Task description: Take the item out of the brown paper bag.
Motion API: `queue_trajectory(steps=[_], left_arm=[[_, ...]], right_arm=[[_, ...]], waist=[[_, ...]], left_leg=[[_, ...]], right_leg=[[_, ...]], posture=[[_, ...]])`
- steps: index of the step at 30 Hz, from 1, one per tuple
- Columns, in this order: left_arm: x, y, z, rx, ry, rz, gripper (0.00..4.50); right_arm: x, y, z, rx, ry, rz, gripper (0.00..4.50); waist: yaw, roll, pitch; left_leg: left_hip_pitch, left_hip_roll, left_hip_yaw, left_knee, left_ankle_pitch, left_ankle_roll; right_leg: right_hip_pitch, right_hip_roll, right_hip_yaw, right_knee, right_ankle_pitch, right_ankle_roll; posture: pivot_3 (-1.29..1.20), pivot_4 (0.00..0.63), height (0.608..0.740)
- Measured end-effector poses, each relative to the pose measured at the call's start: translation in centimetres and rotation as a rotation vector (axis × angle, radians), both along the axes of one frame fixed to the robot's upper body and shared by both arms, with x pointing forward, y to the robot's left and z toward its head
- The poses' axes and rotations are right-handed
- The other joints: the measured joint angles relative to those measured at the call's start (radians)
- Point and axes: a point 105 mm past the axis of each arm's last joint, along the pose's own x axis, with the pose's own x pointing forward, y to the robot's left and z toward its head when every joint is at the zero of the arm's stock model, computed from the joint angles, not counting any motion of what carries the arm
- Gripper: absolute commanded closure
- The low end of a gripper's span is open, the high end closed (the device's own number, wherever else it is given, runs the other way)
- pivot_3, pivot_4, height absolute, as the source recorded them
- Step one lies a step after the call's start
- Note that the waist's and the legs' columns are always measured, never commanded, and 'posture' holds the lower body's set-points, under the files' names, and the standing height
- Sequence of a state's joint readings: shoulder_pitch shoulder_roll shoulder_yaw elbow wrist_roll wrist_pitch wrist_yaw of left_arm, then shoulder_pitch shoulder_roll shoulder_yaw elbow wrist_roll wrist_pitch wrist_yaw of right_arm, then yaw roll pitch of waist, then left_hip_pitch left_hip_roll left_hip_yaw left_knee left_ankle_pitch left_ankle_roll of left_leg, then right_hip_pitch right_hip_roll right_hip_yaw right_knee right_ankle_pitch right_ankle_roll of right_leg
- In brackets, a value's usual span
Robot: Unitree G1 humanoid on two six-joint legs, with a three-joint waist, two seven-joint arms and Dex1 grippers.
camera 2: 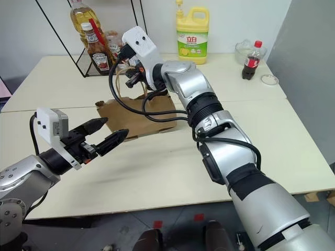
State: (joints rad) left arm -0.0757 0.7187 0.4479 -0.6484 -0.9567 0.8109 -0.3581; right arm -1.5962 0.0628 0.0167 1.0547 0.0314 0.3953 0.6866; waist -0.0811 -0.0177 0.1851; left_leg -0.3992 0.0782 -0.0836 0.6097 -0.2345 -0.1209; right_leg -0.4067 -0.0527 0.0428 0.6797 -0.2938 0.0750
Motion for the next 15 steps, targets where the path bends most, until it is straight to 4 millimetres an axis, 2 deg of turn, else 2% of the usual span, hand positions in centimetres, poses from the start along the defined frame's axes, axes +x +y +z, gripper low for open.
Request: queue_trajectory(steps=[15], left_arm=[[0.3,0.5,-0.1,0.005,-0.006,0.027,0.00]], right_arm=[[-1.7,1.1,1.5,0.062,0.113,-0.006,4.47]], waist=[[0.001,0.000,0.000]], left_leg=[[0.000,0.000,0.000,0.000,-0.002,0.003]], right_leg=[[0.000,0.000,0.000,0.000,0.000,0.000]], posture=[[0.00,0.150,0.740]])
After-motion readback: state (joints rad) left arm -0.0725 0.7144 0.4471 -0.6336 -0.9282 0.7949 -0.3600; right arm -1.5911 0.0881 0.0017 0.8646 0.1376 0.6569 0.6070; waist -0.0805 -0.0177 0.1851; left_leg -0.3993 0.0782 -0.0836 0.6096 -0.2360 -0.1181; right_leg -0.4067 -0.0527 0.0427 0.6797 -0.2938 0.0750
